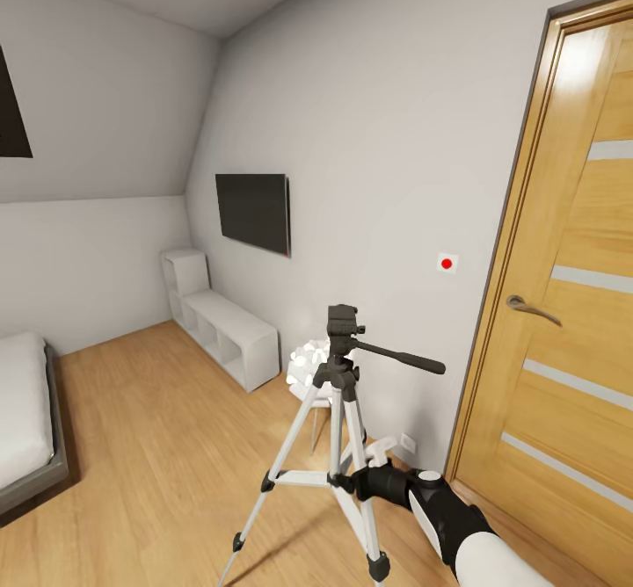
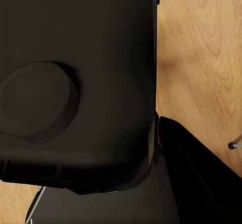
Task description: Attach the digital camera to the camera tripod in the bedroom.
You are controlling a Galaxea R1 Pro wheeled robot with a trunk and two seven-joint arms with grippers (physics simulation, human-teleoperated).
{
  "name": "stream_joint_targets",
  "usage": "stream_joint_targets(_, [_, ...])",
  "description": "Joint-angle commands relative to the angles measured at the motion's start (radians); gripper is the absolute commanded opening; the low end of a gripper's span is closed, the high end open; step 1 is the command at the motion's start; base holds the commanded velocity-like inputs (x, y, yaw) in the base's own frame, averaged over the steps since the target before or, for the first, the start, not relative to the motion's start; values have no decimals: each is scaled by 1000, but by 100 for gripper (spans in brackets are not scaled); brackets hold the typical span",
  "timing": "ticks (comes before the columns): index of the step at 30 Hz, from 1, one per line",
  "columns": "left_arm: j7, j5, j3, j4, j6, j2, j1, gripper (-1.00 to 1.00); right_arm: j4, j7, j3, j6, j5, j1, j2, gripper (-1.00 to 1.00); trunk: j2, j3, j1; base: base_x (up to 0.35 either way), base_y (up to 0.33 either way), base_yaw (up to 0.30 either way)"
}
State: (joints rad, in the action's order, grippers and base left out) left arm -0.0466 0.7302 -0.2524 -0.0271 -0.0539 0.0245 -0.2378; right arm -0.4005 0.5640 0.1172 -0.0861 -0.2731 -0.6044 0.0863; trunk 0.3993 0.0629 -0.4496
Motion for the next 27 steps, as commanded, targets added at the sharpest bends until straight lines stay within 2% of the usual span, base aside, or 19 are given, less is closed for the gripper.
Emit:
stream_joint_targets(1, [-2, 6, -9, -1, -1, 0, 0, -100, -2, -11, 9, -3, -5, 0, 1, 100, 1, 0, 0, 0, 0, 0])
stream_joint_targets(5, [-2, 8, -8, -1, -1, 0, 0, -100, -2, -47, 8, 3, -5, 0, 1, 100, 1, 0, 0, 0, 0, 0])
stream_joint_targets(11, [-3, 11, -7, -1, -1, 0, 0, -100, -6, -65, 8, 11, -5, 0, 1, 100, 1, 0, 0, 0, 0, 0])
stream_joint_targets(27, [-5, 14, -2, -1, -1, -1, 0, -100, -9, -70, 6, 19, -5, 0, -1, 100, 1, 0, 0, 0, 0, 0])
